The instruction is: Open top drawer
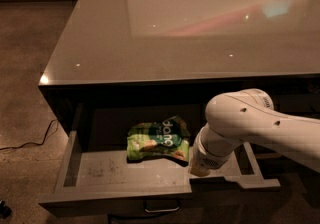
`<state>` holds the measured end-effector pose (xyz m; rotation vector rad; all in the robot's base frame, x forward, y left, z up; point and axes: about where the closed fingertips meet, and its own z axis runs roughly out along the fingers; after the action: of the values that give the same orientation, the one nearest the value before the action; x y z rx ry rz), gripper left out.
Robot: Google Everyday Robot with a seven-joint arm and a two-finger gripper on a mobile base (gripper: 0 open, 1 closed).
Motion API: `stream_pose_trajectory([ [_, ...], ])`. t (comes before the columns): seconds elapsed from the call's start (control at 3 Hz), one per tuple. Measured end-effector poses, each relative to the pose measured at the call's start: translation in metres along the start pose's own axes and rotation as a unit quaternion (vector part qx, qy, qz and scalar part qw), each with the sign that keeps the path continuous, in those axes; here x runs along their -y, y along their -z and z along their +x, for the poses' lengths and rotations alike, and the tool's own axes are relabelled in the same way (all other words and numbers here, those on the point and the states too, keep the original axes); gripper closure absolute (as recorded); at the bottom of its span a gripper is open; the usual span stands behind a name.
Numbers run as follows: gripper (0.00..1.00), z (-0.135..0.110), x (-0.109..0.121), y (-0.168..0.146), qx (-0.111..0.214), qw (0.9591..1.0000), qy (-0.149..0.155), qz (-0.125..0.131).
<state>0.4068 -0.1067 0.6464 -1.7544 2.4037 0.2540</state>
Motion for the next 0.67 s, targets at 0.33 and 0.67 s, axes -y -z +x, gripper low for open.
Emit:
stream_pose_trajectory([
  [0.33, 0.35, 0.0, 0.0, 0.0, 0.0, 1.0, 0.0, 0.0],
  [0.67, 0.12, 0.0, 0.0, 0.0, 0.0, 1.0, 0.0, 0.0],
])
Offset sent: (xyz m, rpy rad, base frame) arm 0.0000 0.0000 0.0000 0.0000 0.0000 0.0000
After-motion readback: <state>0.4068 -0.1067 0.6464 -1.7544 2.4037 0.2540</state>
